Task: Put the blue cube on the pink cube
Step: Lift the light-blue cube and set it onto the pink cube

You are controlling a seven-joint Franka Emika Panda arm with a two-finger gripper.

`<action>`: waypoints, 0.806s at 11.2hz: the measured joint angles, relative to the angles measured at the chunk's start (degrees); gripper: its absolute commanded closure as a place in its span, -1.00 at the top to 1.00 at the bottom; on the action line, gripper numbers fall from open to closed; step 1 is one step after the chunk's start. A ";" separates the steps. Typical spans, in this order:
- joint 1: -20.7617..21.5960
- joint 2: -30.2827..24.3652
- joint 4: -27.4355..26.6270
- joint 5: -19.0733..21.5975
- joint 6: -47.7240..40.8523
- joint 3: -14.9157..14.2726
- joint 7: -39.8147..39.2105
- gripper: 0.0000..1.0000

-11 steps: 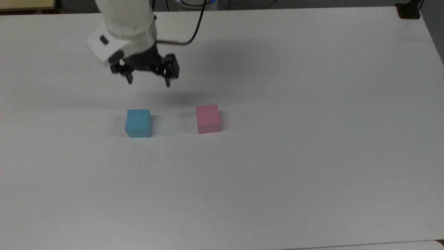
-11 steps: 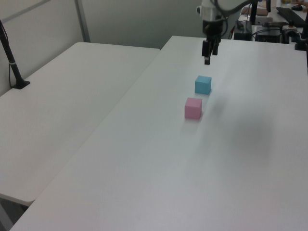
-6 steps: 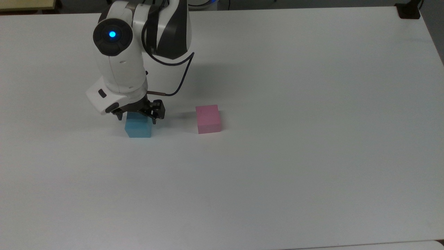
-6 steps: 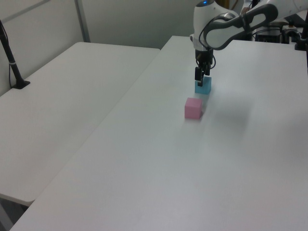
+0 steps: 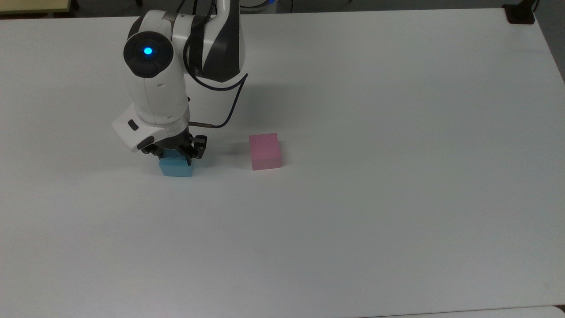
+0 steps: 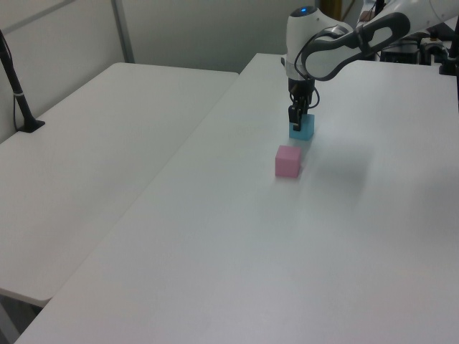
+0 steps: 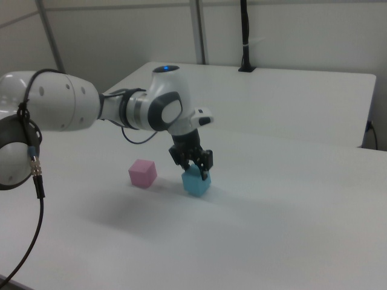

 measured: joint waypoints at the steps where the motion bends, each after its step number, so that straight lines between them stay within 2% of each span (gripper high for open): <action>1: 0.58 -0.87 0.36 0.00 -0.67 0.27 0.01 -0.58; 3: 2.27 -4.13 0.88 0.16 -5.26 0.93 0.03 -0.57; 5: 6.19 -6.84 0.87 0.99 -8.26 1.36 2.45 -0.50; 8: 11.49 -7.09 0.76 1.02 -8.32 1.53 8.26 -0.32; 9: 12.65 -6.97 0.69 1.02 -8.32 1.54 9.21 0.18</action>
